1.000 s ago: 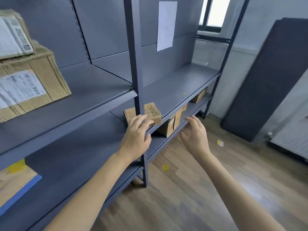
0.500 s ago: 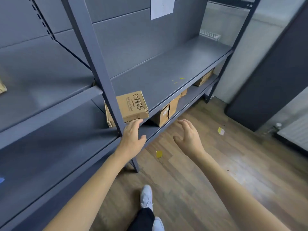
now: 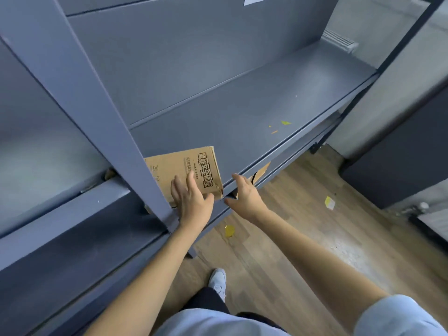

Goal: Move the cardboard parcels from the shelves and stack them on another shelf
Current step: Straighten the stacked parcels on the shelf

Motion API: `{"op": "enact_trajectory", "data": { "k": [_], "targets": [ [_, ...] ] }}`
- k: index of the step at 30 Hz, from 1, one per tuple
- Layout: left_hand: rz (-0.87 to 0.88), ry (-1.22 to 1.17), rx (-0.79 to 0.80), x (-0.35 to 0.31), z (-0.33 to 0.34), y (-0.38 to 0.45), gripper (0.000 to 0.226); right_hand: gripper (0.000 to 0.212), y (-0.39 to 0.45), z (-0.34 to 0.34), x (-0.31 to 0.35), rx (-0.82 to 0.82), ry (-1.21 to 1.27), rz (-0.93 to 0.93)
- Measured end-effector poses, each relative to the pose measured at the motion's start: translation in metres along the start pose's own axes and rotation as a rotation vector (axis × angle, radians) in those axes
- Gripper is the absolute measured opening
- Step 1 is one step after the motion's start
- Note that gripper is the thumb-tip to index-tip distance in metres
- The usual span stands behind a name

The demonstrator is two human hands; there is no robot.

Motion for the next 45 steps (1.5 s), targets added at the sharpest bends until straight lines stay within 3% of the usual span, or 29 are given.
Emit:
{"op": "enact_trajectory", "data": {
  "k": [6,13,17,20,23,26,30,35,41,45],
  "targets": [
    [-0.300,0.071,-0.134,0.029,-0.006,0.035,0.080,0.093,0.038,0.017,0.010,0.153,0.120,0.056],
    [-0.635,0.023,-0.340,0.048,-0.007,0.050,0.087,0.087,0.077,0.018,0.011,0.198,0.123,-0.044],
    [-0.749,0.117,-0.225,0.040,-0.001,0.068,0.087,0.076,0.105,-0.001,0.004,0.240,0.229,-0.016],
    [-0.713,0.242,-0.111,0.016,0.017,0.078,0.085,0.053,0.119,-0.022,-0.003,0.267,0.289,-0.035],
    [-0.660,0.290,-0.085,-0.005,0.034,0.084,0.076,0.037,0.134,-0.047,-0.013,0.187,0.332,-0.051],
    [-0.622,0.138,-0.160,-0.008,0.047,0.079,0.075,0.036,0.151,-0.067,-0.029,0.172,0.355,-0.020],
    [-0.564,-0.077,-0.293,-0.008,0.060,0.068,0.083,0.038,0.164,-0.075,-0.044,0.272,0.254,-0.089],
    [-0.477,-0.195,-0.435,-0.032,0.051,0.057,0.079,0.047,0.164,-0.084,-0.043,0.242,0.237,-0.221],
    [-0.387,-0.263,-0.696,-0.064,0.008,0.023,0.054,0.098,0.140,-0.123,-0.019,0.102,0.084,-0.524],
    [-0.342,-0.347,-0.694,-0.082,-0.005,0.006,0.063,0.090,0.126,-0.135,-0.004,0.155,0.193,-0.529]
  ]
}}
Point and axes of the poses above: each hand's wrist, its own y-axis towards the middle knuckle, its own z-axis out of the palm, x = y × z, the point moved 5 cm from there along y, towards the middle knuckle, and after that the axes turned 13 degrees about z, right-handed, at the moved point
